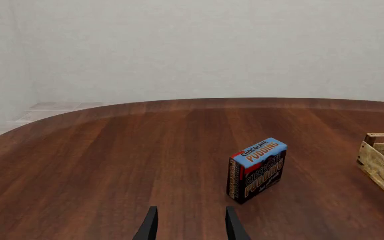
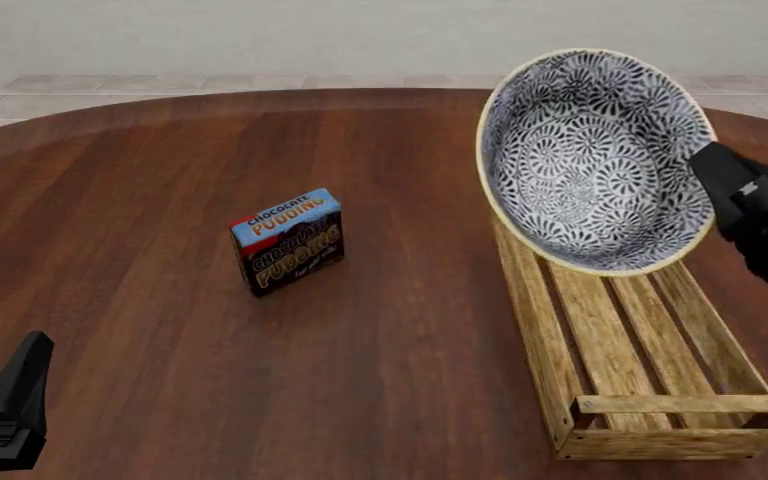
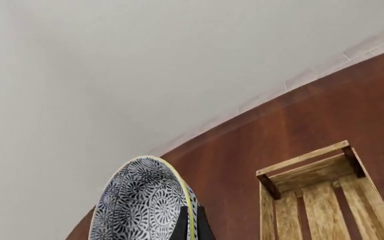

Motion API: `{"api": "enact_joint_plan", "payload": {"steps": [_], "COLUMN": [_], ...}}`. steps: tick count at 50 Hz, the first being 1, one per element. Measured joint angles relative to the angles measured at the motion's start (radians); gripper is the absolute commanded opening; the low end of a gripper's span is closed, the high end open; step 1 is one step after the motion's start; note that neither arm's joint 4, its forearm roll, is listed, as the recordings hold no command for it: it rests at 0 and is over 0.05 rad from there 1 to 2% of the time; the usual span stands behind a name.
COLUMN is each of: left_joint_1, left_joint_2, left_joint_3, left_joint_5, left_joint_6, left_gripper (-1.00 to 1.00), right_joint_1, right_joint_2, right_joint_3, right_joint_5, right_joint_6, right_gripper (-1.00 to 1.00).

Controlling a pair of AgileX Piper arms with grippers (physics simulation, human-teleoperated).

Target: Pick up the bowl on the left and put it in the tray.

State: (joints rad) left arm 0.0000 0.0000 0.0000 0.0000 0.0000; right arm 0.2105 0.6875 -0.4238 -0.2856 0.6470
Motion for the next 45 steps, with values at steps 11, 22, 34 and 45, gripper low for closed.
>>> {"api": "enact_joint_plan", "payload": {"steps": [11, 22, 34, 45], "left_joint_1": [0.0, 0.0, 0.0, 0.0], "left_joint_2": [0.0, 0.0, 0.0, 0.0], "left_joint_3": [0.0, 0.0, 0.0, 0.0], "left_joint_5": [0.0, 0.0, 0.0, 0.0], "left_joint_6": [0.0, 0.0, 0.0, 0.0], "left_gripper": [1.0, 1.0, 1.0, 1.0], "right_joint_1": [-0.069, -0.14, -0.197, -0.224], "right_joint_2": [-0.053, -0.102, -0.15, -0.173], "right_joint_3": [-0.038, -0.057, -0.07, -0.07], "right_joint_5": [0.098, 0.194, 0.299, 0.367], "right_joint_6": [-0.048, -0.054, -0.063, -0.069], "right_gripper": [-1.0, -1.0, -1.0, -1.0]}}
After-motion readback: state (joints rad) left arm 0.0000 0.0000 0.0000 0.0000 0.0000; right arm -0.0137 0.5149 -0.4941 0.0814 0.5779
